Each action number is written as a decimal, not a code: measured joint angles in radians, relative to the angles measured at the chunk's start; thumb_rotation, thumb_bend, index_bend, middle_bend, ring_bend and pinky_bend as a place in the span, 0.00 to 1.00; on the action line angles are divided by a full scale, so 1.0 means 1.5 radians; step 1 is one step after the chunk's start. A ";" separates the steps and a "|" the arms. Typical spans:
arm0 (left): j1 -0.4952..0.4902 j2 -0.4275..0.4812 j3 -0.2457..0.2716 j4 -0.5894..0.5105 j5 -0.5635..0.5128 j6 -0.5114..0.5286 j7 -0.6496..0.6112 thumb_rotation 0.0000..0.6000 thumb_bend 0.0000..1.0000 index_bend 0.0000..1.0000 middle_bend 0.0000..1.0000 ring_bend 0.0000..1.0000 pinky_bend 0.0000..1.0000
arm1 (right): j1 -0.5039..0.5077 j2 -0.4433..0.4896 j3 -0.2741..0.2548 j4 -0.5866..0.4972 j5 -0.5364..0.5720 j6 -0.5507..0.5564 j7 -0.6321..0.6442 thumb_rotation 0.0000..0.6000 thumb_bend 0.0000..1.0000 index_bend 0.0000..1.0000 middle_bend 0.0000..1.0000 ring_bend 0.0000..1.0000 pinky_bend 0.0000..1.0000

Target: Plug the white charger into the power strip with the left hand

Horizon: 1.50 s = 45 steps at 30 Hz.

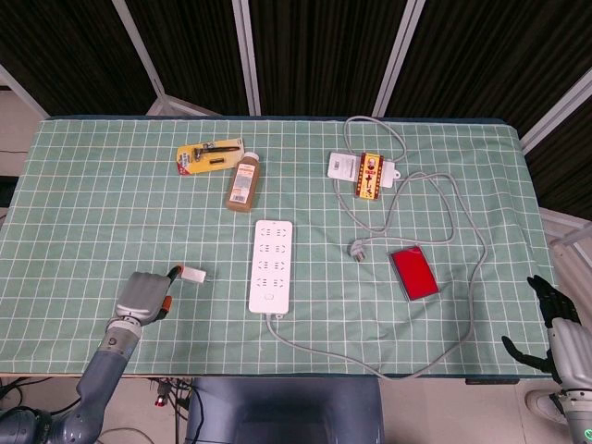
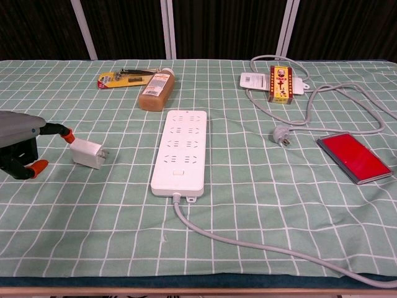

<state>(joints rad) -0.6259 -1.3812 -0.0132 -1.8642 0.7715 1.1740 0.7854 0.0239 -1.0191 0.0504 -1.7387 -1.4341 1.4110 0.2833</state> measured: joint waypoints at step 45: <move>-0.052 0.045 -0.026 -0.035 0.072 -0.011 -0.013 1.00 0.11 0.17 0.19 0.81 0.91 | 0.000 0.001 0.000 -0.002 0.002 -0.002 0.003 1.00 0.34 0.00 0.00 0.00 0.00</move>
<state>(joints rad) -0.7045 -1.3135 -0.0529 -1.9171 0.8802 1.1577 0.7663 0.0242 -1.0169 0.0503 -1.7415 -1.4305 1.4074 0.2872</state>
